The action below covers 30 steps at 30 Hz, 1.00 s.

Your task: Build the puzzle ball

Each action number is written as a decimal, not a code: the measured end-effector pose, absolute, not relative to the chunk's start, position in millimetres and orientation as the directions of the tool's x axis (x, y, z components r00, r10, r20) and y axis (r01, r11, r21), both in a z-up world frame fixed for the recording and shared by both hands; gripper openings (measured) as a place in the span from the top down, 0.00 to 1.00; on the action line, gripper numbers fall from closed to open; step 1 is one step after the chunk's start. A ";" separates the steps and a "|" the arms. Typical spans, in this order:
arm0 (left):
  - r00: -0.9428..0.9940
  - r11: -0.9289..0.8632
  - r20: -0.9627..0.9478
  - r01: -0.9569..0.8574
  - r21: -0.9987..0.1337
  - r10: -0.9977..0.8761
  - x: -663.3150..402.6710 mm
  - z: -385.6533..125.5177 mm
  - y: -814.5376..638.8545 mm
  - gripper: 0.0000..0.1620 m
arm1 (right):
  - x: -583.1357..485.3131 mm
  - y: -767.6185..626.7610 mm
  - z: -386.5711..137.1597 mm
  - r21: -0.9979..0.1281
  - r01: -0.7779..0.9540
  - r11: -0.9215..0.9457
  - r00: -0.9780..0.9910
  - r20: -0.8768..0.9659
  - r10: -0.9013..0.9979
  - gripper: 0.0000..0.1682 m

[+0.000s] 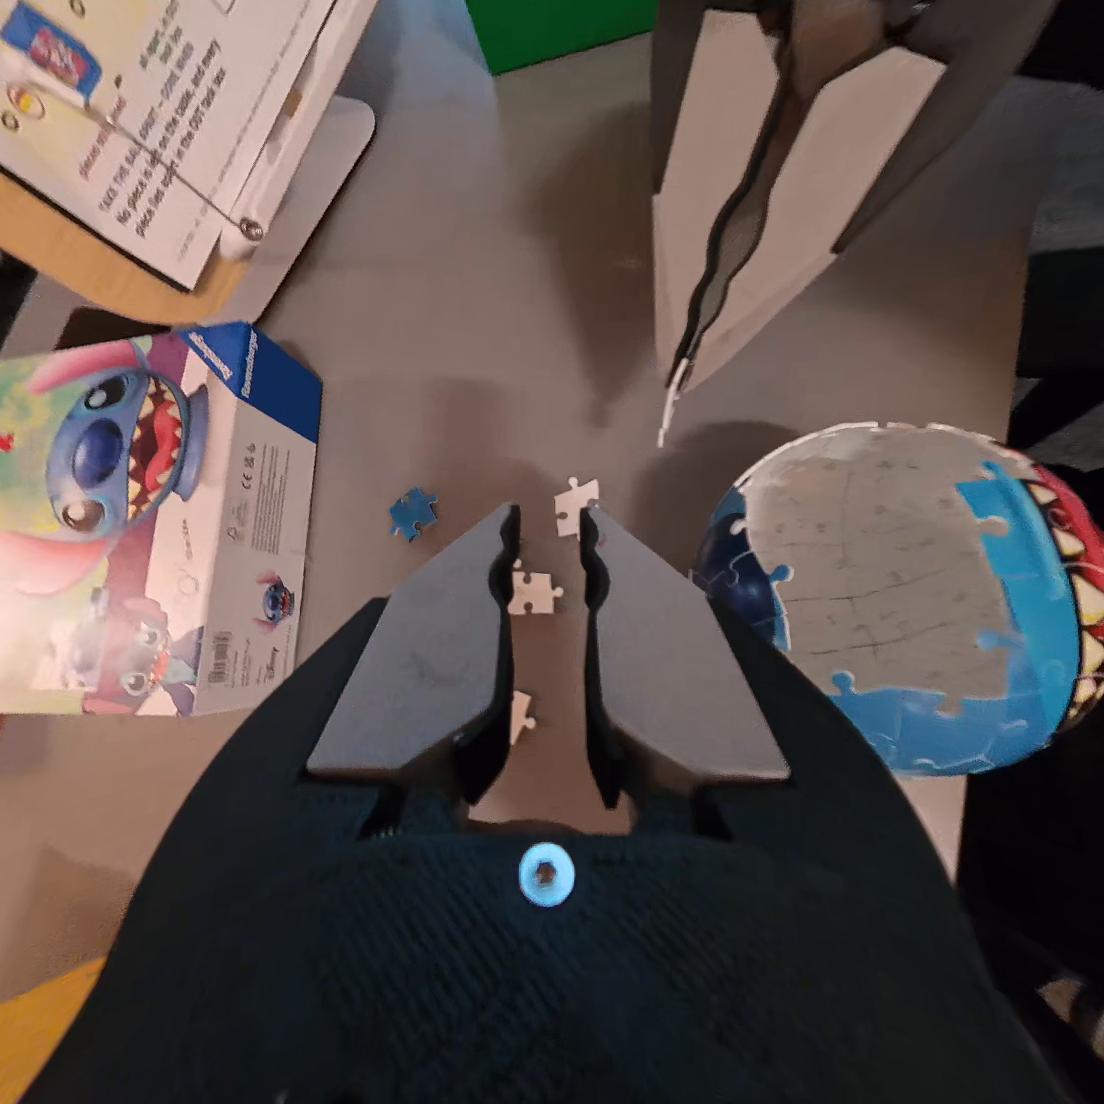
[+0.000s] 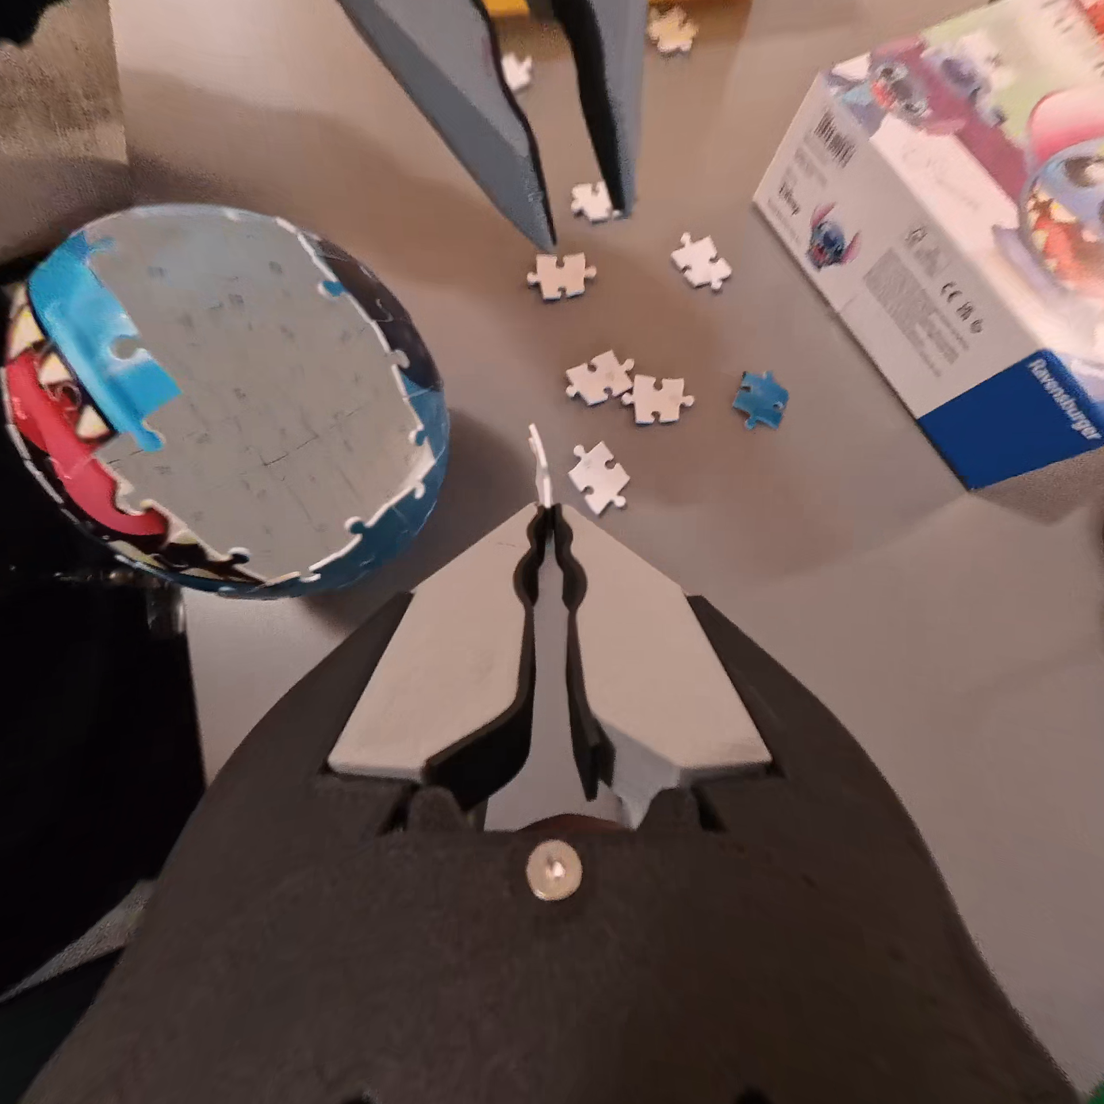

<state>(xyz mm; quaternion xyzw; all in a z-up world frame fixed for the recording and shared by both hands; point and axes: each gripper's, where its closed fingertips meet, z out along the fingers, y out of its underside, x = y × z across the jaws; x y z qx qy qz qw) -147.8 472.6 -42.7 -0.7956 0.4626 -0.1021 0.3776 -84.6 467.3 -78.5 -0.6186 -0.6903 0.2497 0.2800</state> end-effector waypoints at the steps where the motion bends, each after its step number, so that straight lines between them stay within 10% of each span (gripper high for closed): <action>1: 0.562 -0.301 -0.178 -0.652 -0.696 -0.808 -148.5 -43.5 471.9 0.89 | -83.8 465.8 -77.2 -0.664 0.740 0.111 -0.073 0.084 0.994 1.00; 11: 0.596 -0.310 -0.168 -0.613 -0.726 -0.785 -154.1 -39.6 460.0 0.87 | -84.3 446.9 -65.1 -0.662 0.742 0.099 -0.068 0.073 0.995 1.00; 21: 0.473 -0.266 -0.078 -0.616 -0.741 -0.878 -99.7 -28.3 445.7 0.86 | -96.0 442.8 -31.9 -0.903 0.420 -0.092 -0.069 -0.132 0.989 1.00; 30: 0.438 -0.290 -0.058 -0.682 -0.672 -0.897 -95.6 -37.1 442.5 1.00 | -84.3 450.5 -42.5 -0.892 0.402 -0.206 -0.054 -0.248 0.967 0.92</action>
